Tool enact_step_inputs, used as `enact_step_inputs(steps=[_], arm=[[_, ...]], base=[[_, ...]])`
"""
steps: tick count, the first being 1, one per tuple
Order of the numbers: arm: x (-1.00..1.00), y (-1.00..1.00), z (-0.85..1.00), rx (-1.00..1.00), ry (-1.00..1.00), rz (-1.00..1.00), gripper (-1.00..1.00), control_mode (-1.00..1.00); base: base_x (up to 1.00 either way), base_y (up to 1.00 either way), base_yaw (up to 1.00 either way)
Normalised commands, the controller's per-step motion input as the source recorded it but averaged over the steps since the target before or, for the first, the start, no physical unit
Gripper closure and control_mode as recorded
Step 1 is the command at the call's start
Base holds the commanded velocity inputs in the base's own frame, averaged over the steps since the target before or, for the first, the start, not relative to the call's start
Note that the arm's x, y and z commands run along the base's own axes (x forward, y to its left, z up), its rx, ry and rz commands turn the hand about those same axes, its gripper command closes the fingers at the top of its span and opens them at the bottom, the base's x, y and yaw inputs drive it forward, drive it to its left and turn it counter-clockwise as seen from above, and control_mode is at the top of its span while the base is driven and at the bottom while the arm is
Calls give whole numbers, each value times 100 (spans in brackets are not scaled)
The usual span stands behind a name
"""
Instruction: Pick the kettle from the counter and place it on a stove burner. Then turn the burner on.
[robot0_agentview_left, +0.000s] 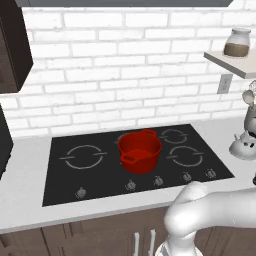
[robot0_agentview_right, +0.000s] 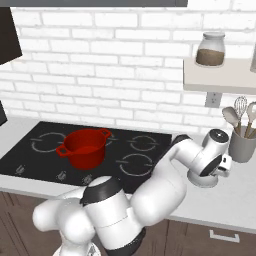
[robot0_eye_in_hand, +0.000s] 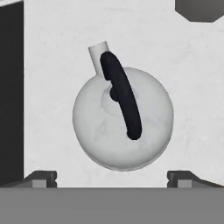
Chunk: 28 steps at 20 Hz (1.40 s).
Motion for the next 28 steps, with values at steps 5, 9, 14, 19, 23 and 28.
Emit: enact_step_inputs(steps=[5,9,14,19,23,28], arm=[[27,-13,-12,0,0,0,-100,-100],[28,-15,-13,0,0,0,-100,-100],[26,-13,-16,0,0,1,-100,-100],[25,-10,-19,0,0,2,-100,-100],[15,-4,-20,0,0,3,100,-100],[-1,4,-19,0,0,0,100,-100]], base=[[0,0,0],[0,0,0],[0,0,0],[0,0,0],[0,0,0],[0,0,0]])
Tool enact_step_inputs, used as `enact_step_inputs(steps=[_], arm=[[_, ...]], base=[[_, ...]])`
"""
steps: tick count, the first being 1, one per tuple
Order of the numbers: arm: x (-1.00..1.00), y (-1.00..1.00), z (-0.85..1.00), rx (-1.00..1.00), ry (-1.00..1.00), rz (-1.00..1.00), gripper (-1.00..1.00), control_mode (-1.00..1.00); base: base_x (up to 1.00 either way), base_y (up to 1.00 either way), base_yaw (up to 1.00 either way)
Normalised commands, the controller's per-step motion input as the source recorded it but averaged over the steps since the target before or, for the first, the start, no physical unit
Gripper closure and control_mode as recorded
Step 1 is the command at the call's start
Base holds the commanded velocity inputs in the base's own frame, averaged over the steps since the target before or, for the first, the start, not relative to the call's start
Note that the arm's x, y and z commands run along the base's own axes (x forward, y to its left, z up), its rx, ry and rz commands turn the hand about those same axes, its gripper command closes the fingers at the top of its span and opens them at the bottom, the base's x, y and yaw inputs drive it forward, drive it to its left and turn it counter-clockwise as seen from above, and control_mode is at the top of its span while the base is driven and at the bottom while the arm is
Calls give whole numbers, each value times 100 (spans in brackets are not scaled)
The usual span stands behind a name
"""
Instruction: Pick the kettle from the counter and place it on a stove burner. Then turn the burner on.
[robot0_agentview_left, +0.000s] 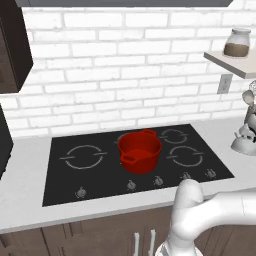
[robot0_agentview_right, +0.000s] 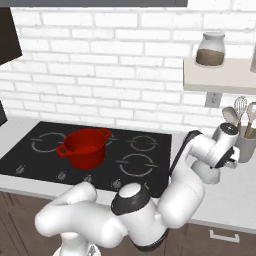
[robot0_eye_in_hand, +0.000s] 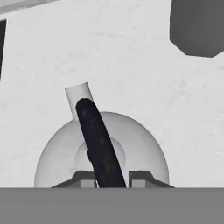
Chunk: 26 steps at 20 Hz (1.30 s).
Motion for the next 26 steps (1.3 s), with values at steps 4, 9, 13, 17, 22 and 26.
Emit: enact_step_inputs(steps=[4,9,13,17,22,26], arm=[[-20,50,-63,-6,-8,2,100,-100],[-32,49,-11,-3,-20,1,100,-100],[-49,19,15,0,-28,0,100,-100],[-50,23,32,-1,-21,2,100,-100],[-34,43,49,-7,-7,7,100,-100],[-21,49,68,-10,-1,8,100,-100]], base=[[0,0,0],[0,0,0],[0,0,0],[0,0,0],[0,0,0],[0,0,0]])
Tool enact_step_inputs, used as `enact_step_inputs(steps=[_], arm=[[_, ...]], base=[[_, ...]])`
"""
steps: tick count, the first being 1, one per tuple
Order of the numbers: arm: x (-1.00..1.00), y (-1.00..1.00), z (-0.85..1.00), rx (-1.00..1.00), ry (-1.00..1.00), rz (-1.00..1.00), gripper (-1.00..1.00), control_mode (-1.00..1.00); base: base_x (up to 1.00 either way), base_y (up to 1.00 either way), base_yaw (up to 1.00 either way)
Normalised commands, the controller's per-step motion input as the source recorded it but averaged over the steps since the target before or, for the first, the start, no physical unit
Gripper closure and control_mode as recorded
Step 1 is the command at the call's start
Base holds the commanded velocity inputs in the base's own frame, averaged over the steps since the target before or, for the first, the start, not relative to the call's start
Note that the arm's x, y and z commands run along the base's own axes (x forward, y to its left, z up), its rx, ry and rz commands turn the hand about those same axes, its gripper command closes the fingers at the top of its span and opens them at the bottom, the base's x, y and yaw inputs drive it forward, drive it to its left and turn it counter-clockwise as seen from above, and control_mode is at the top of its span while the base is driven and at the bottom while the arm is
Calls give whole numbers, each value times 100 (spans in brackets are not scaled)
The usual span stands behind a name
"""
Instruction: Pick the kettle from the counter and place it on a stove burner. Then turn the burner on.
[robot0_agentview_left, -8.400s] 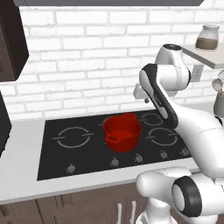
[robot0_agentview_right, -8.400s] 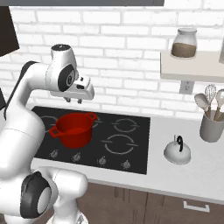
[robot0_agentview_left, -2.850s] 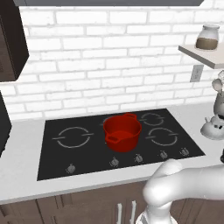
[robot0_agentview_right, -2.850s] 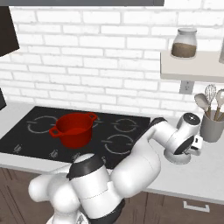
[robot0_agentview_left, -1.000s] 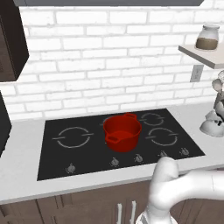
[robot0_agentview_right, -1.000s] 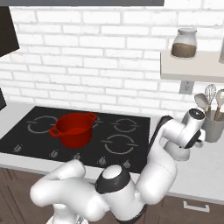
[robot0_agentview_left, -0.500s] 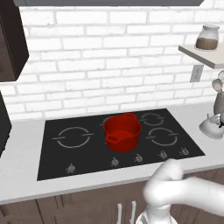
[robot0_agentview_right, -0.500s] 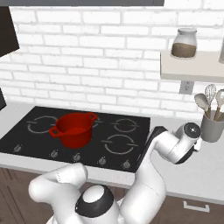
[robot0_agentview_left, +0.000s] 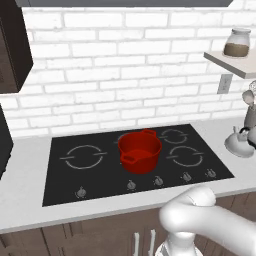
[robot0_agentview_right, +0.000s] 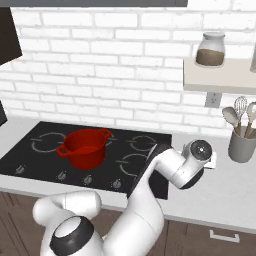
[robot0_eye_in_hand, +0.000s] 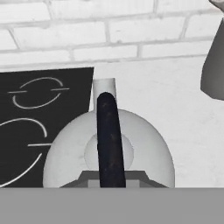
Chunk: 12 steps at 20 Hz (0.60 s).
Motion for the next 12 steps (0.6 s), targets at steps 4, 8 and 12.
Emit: enact_step_inputs(steps=[4,8,12], arm=[[-24,48,59,-10,0,9,100,-100],[-22,57,38,-10,0,10,100,-100],[-6,63,34,-7,0,10,100,-100]], base=[[0,0,0],[0,0,0],[0,0,0]])
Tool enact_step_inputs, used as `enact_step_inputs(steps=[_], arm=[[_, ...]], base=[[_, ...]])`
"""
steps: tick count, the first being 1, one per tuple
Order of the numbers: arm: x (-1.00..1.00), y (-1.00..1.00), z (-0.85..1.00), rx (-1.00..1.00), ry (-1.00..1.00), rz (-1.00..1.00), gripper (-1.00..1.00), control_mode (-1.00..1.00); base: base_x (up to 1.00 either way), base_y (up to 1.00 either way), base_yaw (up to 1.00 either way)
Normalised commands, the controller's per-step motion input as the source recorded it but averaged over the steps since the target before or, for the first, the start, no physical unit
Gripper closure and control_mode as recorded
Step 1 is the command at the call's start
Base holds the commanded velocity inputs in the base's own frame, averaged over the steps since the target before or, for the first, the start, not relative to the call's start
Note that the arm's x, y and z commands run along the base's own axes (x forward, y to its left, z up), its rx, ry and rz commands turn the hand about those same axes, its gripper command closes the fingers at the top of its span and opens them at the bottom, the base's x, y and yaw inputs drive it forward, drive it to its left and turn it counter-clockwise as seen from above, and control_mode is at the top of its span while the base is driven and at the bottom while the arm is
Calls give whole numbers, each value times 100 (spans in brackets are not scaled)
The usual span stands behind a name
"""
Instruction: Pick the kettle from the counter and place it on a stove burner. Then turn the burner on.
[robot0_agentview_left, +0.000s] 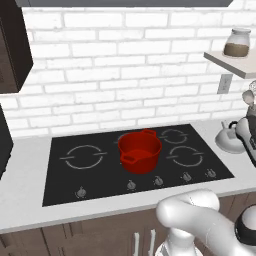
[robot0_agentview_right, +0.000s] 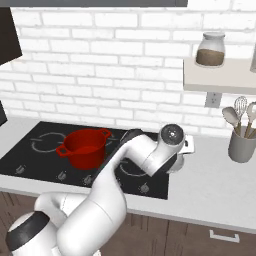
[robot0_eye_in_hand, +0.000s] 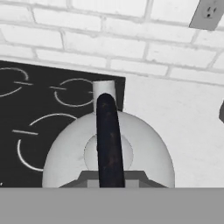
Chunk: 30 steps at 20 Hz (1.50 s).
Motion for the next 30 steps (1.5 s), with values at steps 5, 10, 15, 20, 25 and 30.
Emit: enact_step_inputs(steps=[5,10,15,20,25,30], arm=[[-4,58,41,-5,-4,10,100,-100],[0,43,46,0,-2,8,100,-100],[0,54,40,4,0,9,100,-100],[-6,75,25,4,4,10,100,-100],[-4,87,19,2,7,10,100,-100],[0,88,32,3,1,6,100,-100]], base=[[0,0,0],[0,0,0],[0,0,0],[0,0,0],[0,0,0],[0,0,0]])
